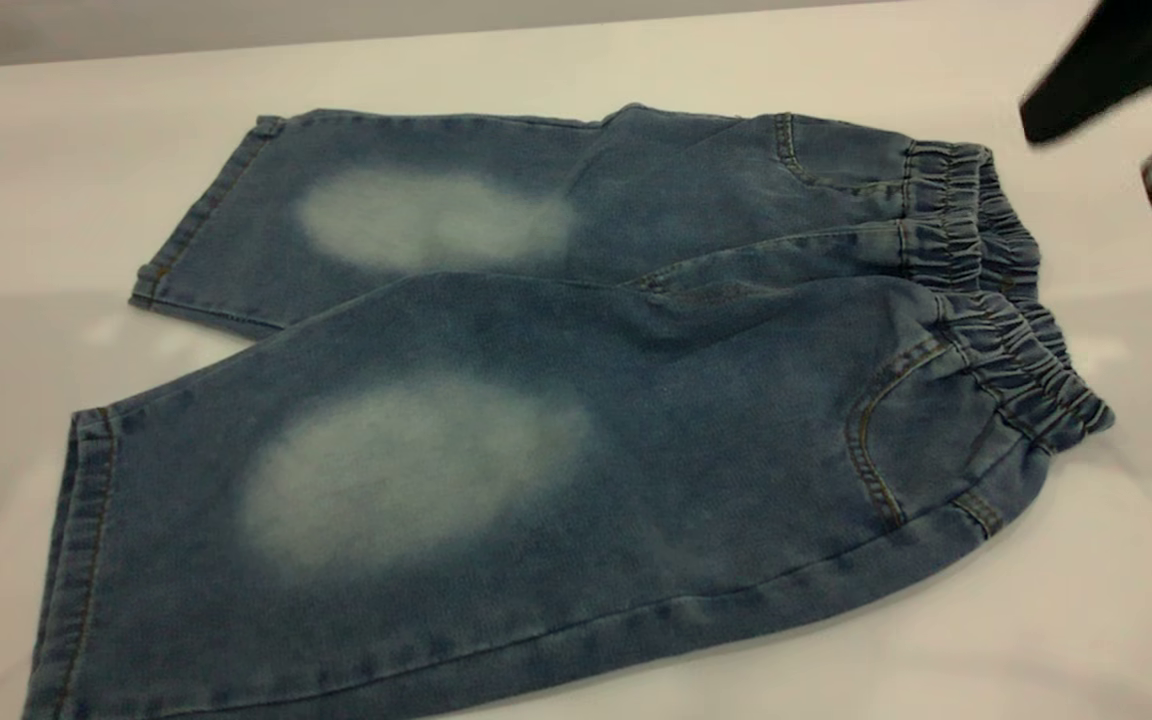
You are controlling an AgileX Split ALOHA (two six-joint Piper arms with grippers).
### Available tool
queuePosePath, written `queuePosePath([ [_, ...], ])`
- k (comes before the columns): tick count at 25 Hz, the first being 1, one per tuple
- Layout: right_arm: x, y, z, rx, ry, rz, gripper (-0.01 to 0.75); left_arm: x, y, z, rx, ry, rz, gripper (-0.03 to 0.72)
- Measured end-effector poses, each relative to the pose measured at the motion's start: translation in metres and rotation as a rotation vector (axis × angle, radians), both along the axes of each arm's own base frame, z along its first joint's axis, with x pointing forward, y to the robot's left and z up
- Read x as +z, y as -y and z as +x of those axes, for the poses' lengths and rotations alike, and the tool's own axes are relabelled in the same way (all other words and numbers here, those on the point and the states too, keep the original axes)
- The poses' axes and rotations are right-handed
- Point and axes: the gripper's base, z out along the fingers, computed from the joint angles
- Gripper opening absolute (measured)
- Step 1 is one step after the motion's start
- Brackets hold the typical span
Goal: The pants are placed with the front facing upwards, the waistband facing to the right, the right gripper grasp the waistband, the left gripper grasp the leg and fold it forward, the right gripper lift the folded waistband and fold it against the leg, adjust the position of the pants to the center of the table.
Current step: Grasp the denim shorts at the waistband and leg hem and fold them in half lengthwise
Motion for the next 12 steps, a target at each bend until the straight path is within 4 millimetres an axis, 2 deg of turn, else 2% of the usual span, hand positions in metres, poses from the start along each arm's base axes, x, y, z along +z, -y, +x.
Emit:
queuePosePath([
  [12, -0.050, 0.005, 0.002, -0.041, -0.140, -0.047, 0.573, 0.000, 0.000, 0.000, 0.000, -0.002, 0.000, 0.461],
])
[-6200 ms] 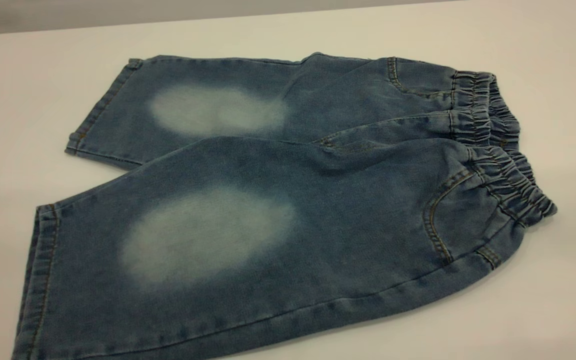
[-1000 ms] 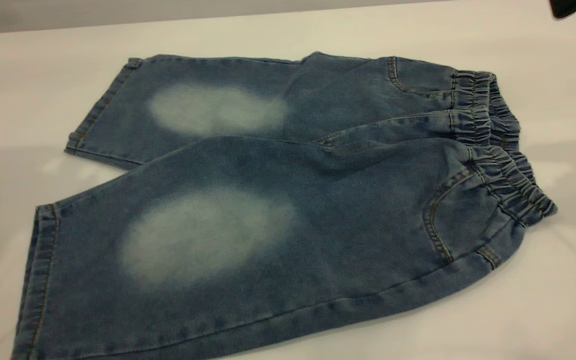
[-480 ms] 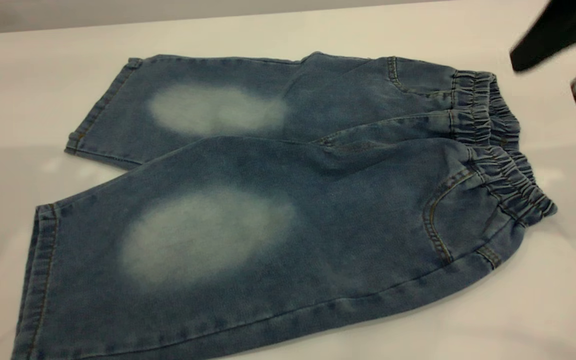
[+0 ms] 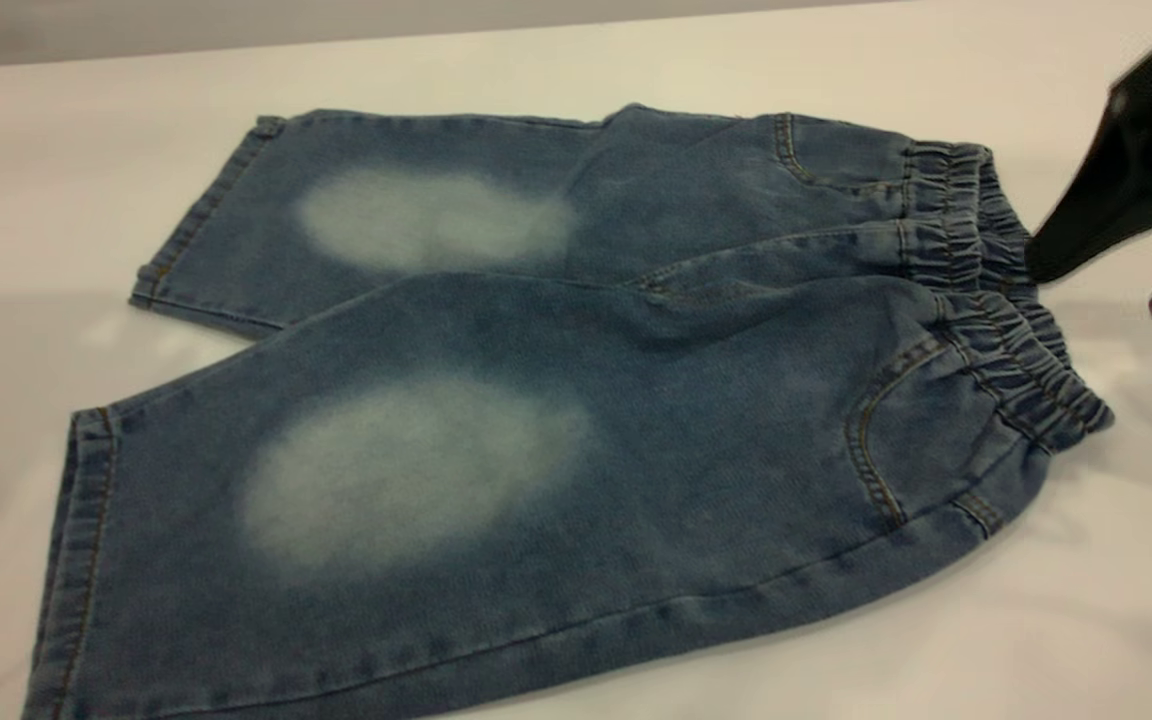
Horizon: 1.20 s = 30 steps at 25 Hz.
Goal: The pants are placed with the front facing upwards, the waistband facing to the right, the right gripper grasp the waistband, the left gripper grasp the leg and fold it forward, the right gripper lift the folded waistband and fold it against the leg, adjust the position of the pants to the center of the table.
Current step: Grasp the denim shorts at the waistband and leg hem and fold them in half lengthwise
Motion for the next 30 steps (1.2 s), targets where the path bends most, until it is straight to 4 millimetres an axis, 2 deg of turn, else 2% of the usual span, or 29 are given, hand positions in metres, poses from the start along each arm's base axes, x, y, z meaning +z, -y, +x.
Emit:
queuePosePath([
  [8, -0.032, 0.008, 0.000, -0.020, -0.080, -0.009, 0.573, 0.000, 0.000, 0.000, 0.000, 0.000, 0.000, 0.461],
  [16, -0.033, 0.024, 0.002, -0.055, -0.060, 0.043, 0.573, 0.000, 0.000, 0.000, 0.000, 0.001, 0.000, 0.461],
  [30, -0.053, 0.021, 0.002, -0.026, -0.077, 0.082, 0.573, 0.000, 0.000, 0.000, 0.000, 0.002, 0.000, 0.461],
])
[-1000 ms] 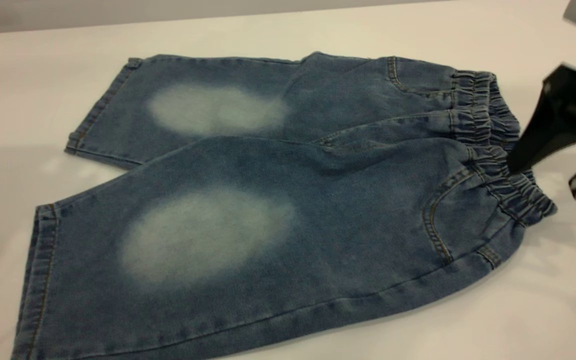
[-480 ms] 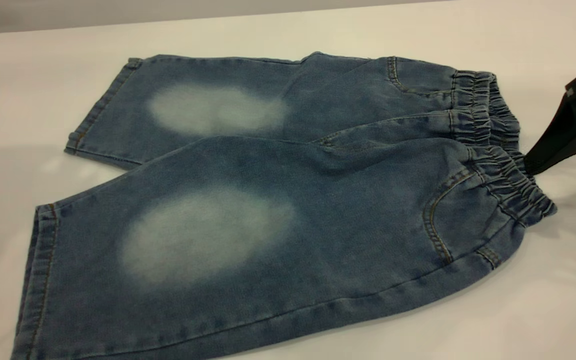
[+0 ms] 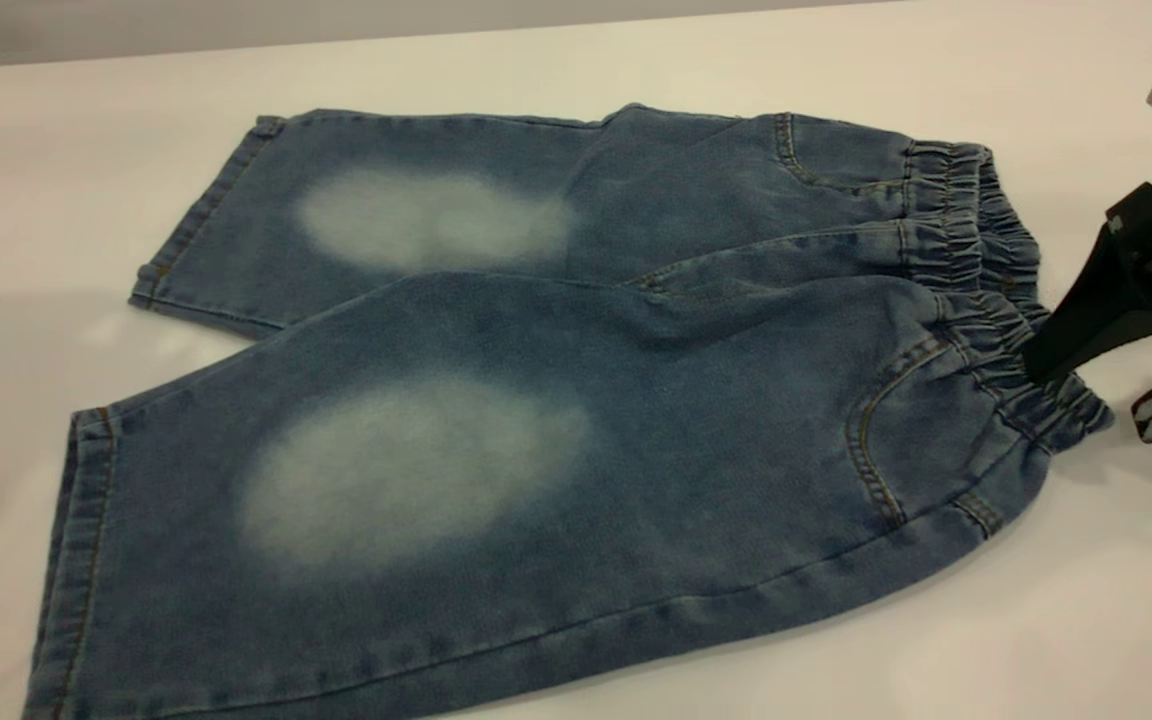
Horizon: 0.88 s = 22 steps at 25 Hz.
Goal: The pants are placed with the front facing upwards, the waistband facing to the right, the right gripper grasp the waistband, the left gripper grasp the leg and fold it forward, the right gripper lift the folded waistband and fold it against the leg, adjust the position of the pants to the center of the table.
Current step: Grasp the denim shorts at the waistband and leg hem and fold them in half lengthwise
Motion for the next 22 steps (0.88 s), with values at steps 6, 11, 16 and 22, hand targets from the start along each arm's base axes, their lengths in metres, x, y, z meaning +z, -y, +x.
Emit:
queuePosePath([
  [6, -0.006, -0.001, 0.000, 0.000, -0.003, 0.013, 0.573, 0.000, 0.000, 0.000, 0.000, 0.000, 0.000, 0.461],
  [11, -0.014, -0.003, -0.001, 0.001, -0.014, 0.034, 0.573, 0.000, 0.000, 0.000, 0.000, 0.000, 0.000, 0.461],
  [16, -0.013, -0.007, 0.001, 0.014, 0.018, 0.088, 0.573, 0.000, 0.000, 0.000, 0.000, 0.000, 0.000, 0.461],
  [22, -0.009, -0.011, 0.005, 0.024, 0.081, 0.151, 0.573, 0.000, 0.000, 0.000, 0.000, -0.001, 0.000, 0.461],
])
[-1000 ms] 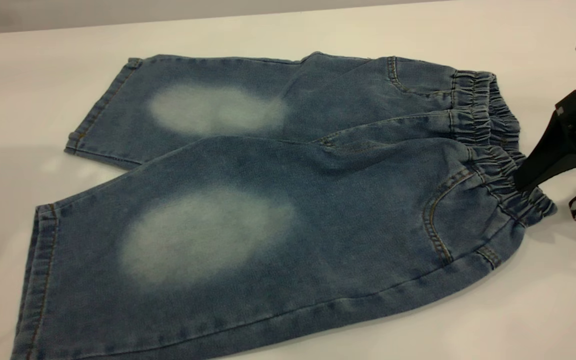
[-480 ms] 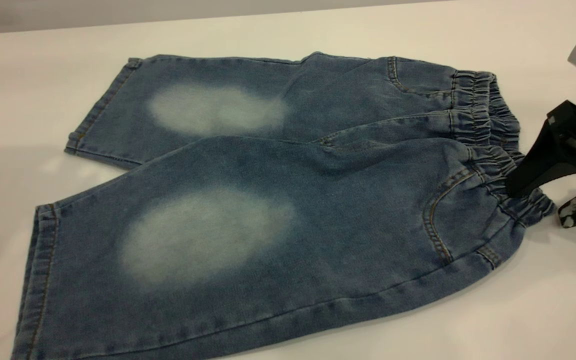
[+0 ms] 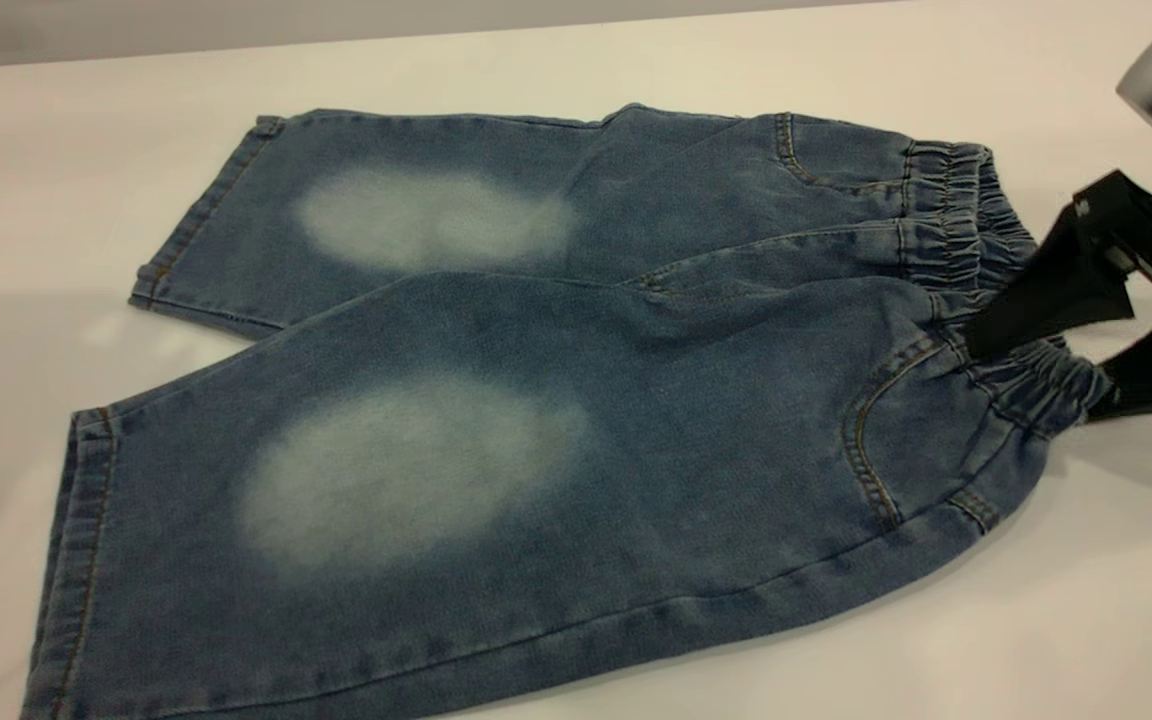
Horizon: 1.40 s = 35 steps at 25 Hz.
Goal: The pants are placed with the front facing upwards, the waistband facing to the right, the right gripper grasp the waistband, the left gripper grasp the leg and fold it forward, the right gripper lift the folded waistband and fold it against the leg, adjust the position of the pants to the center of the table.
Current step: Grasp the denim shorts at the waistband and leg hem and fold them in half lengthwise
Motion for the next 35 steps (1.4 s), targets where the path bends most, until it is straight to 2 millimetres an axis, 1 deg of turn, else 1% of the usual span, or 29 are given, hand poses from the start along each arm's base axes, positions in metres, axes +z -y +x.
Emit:
queuePosePath([
  [10, 0.001, -0.001, 0.000, 0.005, -0.003, 0.019, 0.573, 0.000, 0.000, 0.000, 0.000, 0.000, 0.000, 0.461],
  [13, 0.001, -0.001, 0.000, 0.004, -0.003, 0.019, 0.555, 0.000, 0.001, 0.000, 0.006, 0.000, -0.018, 0.461],
  [16, 0.001, -0.001, -0.001, 0.006, -0.003, 0.018, 0.479, 0.000, 0.001, 0.000, 0.005, -0.002, -0.018, 0.461],
  [17, 0.001, -0.001, -0.001, 0.006, -0.003, 0.018, 0.437, 0.000, 0.001, 0.000, 0.004, -0.005, -0.018, 0.461],
  [19, 0.001, -0.001, -0.001, 0.006, -0.003, 0.018, 0.342, -0.001, 0.001, -0.001, -0.002, -0.018, -0.017, 0.461],
  [22, 0.001, -0.001, -0.001, 0.009, -0.004, 0.017, 0.164, -0.003, 0.002, -0.003, -0.011, -0.046, -0.019, 0.461],
  [24, 0.001, -0.001, -0.001, 0.010, -0.003, 0.016, 0.067, -0.004, 0.002, -0.005, -0.018, -0.068, -0.021, 0.461],
  [25, 0.001, -0.001, -0.001, 0.011, -0.003, 0.016, 0.044, -0.005, 0.003, -0.006, -0.022, -0.082, -0.023, 0.461],
  [26, 0.001, -0.001, -0.001, 0.011, -0.003, 0.016, 0.036, -0.005, 0.003, -0.007, -0.026, -0.097, -0.024, 0.461],
  [31, 0.001, -0.001, -0.001, 0.012, -0.003, 0.016, 0.035, -0.013, 0.008, -0.015, -0.069, -0.217, -0.038, 0.461],
  [35, 0.001, -0.001, -0.001, 0.014, -0.003, 0.015, 0.035, -0.032, 0.022, -0.019, -0.144, -0.392, -0.037, 0.461],
])
